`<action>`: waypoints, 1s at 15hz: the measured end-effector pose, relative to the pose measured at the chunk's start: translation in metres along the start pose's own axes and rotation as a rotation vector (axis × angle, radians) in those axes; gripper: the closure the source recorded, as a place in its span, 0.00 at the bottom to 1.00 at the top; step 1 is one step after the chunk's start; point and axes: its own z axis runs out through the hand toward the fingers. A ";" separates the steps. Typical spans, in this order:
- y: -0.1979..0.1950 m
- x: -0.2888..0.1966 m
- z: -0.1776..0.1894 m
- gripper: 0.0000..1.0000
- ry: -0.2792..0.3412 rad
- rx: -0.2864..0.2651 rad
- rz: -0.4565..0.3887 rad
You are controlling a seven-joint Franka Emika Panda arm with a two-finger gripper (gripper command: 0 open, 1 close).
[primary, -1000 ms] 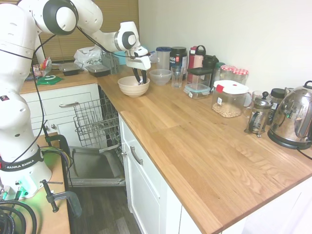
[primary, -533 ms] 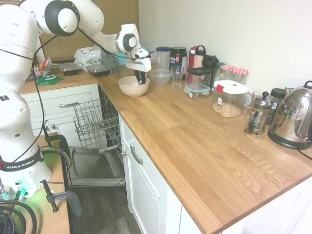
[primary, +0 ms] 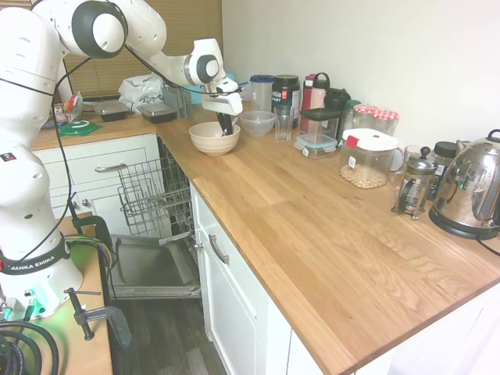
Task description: Put the fork in the dishwasher
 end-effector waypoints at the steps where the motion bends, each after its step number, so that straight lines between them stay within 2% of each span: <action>1: 0.001 -0.001 -0.008 1.00 0.009 0.012 -0.001; 3: 0.008 -0.010 -0.038 1.00 0.038 0.051 -0.008; 6: 0.023 -0.040 -0.104 1.00 0.096 0.121 -0.033; 9: 0.034 -0.101 -0.169 1.00 0.152 0.164 -0.106; 11: 0.031 -0.163 -0.192 1.00 0.195 0.135 -0.174; 12: 0.024 -0.199 -0.190 1.00 0.220 0.107 -0.215; 13: 0.016 -0.236 -0.179 1.00 0.245 0.071 -0.258; 15: 0.003 -0.297 -0.133 1.00 0.278 -0.015 -0.331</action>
